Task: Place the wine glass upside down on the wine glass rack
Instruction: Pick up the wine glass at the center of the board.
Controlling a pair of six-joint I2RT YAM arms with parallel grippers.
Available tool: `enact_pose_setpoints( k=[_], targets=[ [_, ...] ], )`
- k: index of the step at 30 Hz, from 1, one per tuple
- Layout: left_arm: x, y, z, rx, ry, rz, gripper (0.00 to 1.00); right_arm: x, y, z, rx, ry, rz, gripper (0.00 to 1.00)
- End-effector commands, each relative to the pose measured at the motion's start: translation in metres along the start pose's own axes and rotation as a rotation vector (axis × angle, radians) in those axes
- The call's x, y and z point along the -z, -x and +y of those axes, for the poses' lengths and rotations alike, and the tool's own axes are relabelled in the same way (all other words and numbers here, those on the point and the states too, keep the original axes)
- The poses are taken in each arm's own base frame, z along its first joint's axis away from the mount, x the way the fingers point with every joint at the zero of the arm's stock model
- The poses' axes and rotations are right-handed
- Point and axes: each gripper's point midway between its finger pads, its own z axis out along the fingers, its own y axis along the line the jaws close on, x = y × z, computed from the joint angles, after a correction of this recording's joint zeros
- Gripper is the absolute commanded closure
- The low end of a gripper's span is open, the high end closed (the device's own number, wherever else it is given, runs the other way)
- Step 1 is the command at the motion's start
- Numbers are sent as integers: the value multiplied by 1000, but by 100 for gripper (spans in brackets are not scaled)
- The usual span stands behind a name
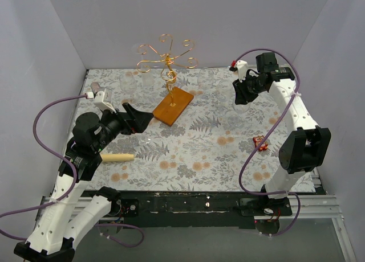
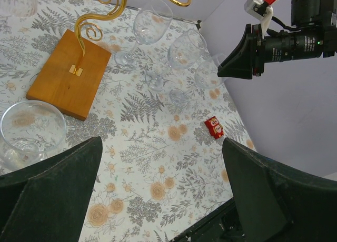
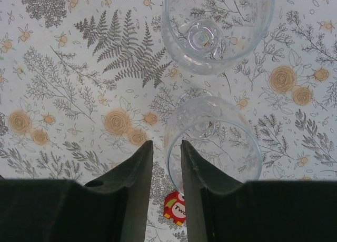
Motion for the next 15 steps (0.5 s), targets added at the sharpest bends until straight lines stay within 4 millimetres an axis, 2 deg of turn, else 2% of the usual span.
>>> enact_pose_setpoints(
  k=[1,10,15],
  targets=[
    [6,10,-3,-10,1,-31,2,7,9,7,-1,14,-27,66],
    [6,8,-3,-8,-1,-26,2,4,3,10,-23,30,-11,83],
    [7,6,-3,-5,-2,-24,2,6,0,9,-28,14,0,99]
  ],
)
